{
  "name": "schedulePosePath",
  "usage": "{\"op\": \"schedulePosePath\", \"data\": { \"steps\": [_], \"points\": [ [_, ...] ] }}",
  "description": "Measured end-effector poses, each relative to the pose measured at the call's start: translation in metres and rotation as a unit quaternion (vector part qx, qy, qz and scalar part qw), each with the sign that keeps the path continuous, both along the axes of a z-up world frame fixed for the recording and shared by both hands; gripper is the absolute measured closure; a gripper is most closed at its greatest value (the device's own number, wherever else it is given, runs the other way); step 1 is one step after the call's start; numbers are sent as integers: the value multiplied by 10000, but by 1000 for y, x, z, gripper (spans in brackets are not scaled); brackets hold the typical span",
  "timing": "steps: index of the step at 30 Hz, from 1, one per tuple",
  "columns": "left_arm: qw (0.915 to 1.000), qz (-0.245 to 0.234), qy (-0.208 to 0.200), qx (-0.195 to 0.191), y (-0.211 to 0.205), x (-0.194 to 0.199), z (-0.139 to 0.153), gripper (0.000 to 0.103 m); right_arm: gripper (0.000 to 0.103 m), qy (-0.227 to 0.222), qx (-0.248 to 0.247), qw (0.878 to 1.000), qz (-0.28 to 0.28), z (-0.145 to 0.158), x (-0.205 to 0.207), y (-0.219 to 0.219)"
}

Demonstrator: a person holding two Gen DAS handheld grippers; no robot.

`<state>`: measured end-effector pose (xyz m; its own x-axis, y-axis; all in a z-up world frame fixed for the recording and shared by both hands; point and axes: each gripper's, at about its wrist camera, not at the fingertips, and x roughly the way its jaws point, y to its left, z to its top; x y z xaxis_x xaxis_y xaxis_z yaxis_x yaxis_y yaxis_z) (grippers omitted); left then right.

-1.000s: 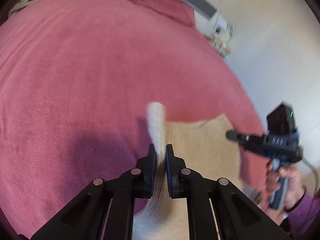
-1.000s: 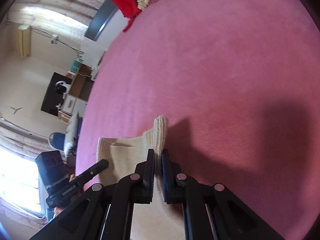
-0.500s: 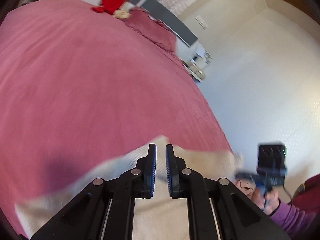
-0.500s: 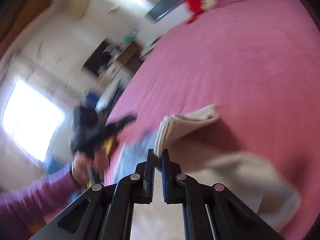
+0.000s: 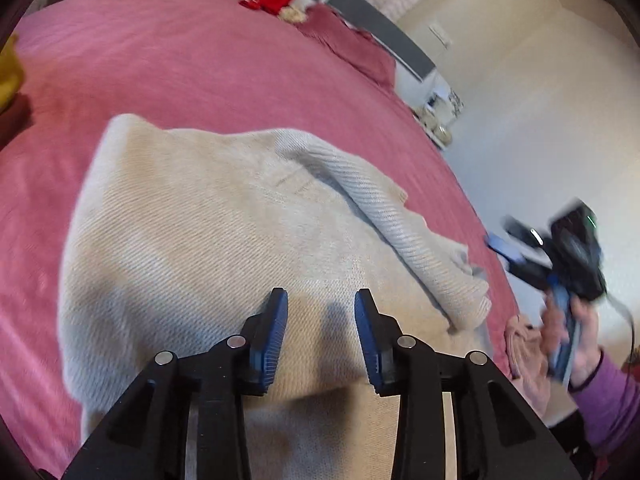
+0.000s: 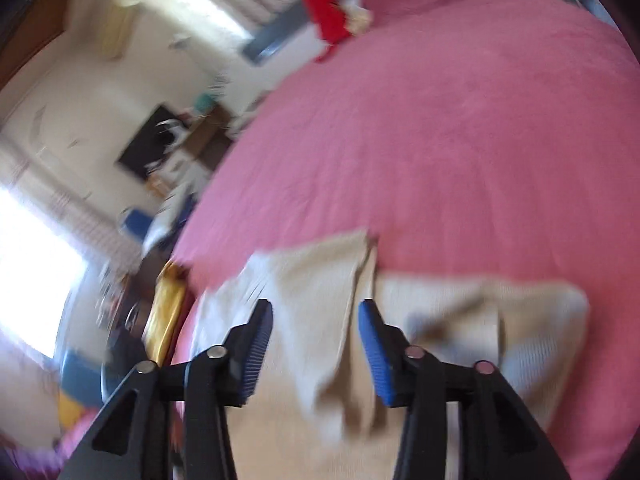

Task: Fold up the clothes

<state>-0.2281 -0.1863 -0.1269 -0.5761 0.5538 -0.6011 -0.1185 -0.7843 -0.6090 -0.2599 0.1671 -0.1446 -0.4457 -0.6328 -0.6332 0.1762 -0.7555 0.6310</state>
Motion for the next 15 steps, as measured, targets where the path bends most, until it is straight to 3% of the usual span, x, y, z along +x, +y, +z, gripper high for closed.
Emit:
{"op": "schedulePosePath", "data": {
  "steps": [5, 7, 10, 13, 15],
  "points": [
    [9983, 369, 19, 452, -4, 34, -9, 48, 54, -1645, 54, 9862, -161, -62, -95, -22],
    [9974, 495, 1, 522, -7, 48, -14, 46, 54, -1847, -261, 9824, -81, -79, -109, -31],
    [9971, 574, -132, 490, -3, 60, -25, 46, 97, -1414, 318, 9894, 116, -75, -110, -56],
    [9972, 599, -133, 432, -1, 71, -26, 46, 98, -599, 173, 9977, 256, -39, -91, -73],
    [9973, 613, -84, 393, -7, 79, -23, 46, 98, -54, 137, 9958, 907, -10, -61, -104]
  ]
}}
